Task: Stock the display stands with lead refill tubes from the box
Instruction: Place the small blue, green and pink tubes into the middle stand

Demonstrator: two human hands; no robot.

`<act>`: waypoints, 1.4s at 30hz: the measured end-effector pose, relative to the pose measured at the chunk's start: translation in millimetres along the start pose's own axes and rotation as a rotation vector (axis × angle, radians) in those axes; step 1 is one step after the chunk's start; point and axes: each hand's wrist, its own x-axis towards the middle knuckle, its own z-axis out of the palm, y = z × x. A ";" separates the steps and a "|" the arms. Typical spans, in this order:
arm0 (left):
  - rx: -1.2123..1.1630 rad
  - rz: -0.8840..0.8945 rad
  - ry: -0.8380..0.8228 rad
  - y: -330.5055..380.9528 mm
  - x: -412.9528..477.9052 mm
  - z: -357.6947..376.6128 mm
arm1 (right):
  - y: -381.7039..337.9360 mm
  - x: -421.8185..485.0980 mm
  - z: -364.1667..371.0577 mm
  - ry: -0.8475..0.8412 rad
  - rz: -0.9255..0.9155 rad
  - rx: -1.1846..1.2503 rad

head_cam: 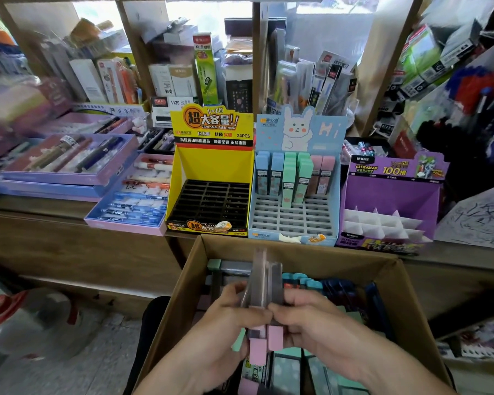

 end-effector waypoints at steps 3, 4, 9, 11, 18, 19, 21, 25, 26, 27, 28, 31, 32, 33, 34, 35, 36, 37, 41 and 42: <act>-0.031 0.035 -0.038 -0.3 -2.5 1.2 | -2.4 -2.6 -1.3 -0.011 -0.014 -0.003; -0.044 0.042 -0.025 -1.0 -2.1 1.8 | -3.2 -2.8 -1.0 -0.011 -0.020 -0.004; -0.080 0.055 0.031 -4.0 -2.3 5.5 | -3.1 -4.2 1.6 -0.010 -0.043 -0.015; -0.089 0.055 0.065 -4.4 -3.0 6.9 | -1.4 -4.2 2.8 0.021 -0.055 -0.008; -0.081 0.122 0.153 -12.1 -1.9 4.2 | -3.2 -4.0 -0.7 0.187 -0.123 0.061; -0.051 0.149 0.175 -13.8 -1.3 3.3 | -3.7 -3.5 -3.0 0.198 -0.131 0.086; 0.020 0.207 0.190 -16.4 -0.6 2.7 | -3.4 -2.7 -7.0 0.215 -0.155 0.125; 0.099 0.261 0.152 -18.8 -0.7 1.4 | -2.2 -0.8 -10.0 0.254 -0.202 0.163; 0.111 0.262 0.135 -18.3 -0.9 1.1 | -2.0 -0.2 -10.2 0.248 -0.208 0.198; 0.113 0.260 0.120 -17.7 -0.8 0.8 | -1.7 0.2 -10.8 0.250 -0.214 0.220; 0.105 0.256 0.110 -17.2 -1.0 0.3 | -1.8 0.5 -11.3 0.257 -0.219 0.231; 0.072 0.270 0.104 -14.8 -2.0 -0.7 | -2.3 -0.1 -12.5 0.270 -0.238 0.278; 0.067 0.286 0.106 -14.6 -2.0 -0.9 | -1.9 -0.1 -12.7 0.269 -0.238 0.294; 0.065 0.301 0.110 -15.0 -1.5 -1.2 | -1.1 -0.4 -12.8 0.261 -0.233 0.304; 0.065 0.315 0.118 -15.7 -0.5 -1.6 | -0.5 -0.7 -12.1 0.246 -0.223 0.307; 0.065 0.325 0.134 -16.9 0.7 -2.4 | -0.3 -1.4 -11.1 0.230 -0.208 0.306; 0.061 0.336 0.157 -17.8 1.8 -4.0 | -0.7 -2.2 -10.3 0.218 -0.193 0.300; 0.058 0.348 0.178 -18.7 2.7 -6.1 | -2.2 -3.3 -10.1 0.214 -0.182 0.289; 0.097 0.400 0.204 -19.6 5.0 -17.5 | -10.3 -8.0 -19.1 0.235 -0.145 0.223; 0.109 0.412 0.202 -19.7 5.4 -19.6 | -11.1 -9.0 -22.3 0.240 -0.127 0.195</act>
